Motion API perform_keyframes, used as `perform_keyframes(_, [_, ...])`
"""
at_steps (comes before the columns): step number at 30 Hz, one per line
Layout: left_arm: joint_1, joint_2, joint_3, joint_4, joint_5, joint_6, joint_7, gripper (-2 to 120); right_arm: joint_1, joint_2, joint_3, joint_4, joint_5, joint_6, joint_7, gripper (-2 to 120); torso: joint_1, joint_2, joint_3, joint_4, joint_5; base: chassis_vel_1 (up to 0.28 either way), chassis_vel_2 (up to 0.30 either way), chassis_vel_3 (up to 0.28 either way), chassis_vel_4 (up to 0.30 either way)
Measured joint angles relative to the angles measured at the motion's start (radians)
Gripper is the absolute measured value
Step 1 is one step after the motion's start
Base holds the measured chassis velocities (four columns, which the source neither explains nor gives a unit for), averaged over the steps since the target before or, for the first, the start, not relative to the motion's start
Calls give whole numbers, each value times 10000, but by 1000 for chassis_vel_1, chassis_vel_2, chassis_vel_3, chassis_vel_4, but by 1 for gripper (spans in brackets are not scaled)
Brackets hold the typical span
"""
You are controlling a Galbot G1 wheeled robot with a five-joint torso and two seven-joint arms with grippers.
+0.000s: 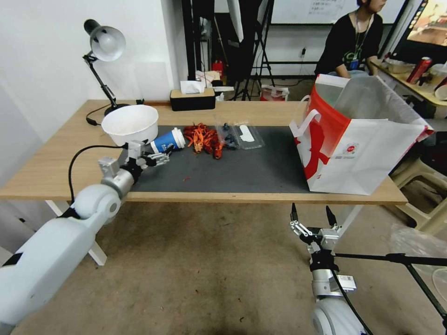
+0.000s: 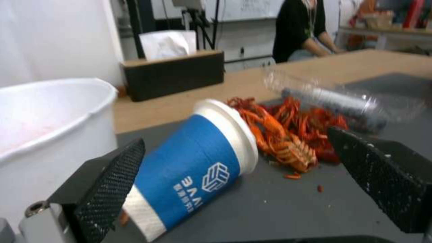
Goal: Pick up the trash from the table and place it into the takeout bag.
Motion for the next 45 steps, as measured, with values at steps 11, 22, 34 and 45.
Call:
perform_keyframes(11, [-1661, 186, 1488, 1476, 26, -133, 628, 100, -45, 1, 154, -6, 28, 13, 42, 100, 0, 1, 1, 1, -3, 0, 0, 0, 0])
perform_keyframes(22, [-2746, 238, 2602, 2369, 96, -173, 1532, 100, 39, 57, 146, -126, 29, 41, 46, 100, 0, 2, 1, 0, -2, 0, 0, 0, 0])
perform_keyframes(34, [-3893, 69, 3714, 3494, 409, -290, 2851, 99, 49, 71, 223, -235, 64, 130, 54, 100, 0, 2, 0, 2, 1, 0, 0, 0, 0])
perform_keyframes(45, [-4487, -22, 4340, 4195, 1181, -485, 3319, 99, 92, 128, 209, -288, 55, 145, 57, 100, 0, 2, -1, 0, -1, 0, 0, 0, 0])
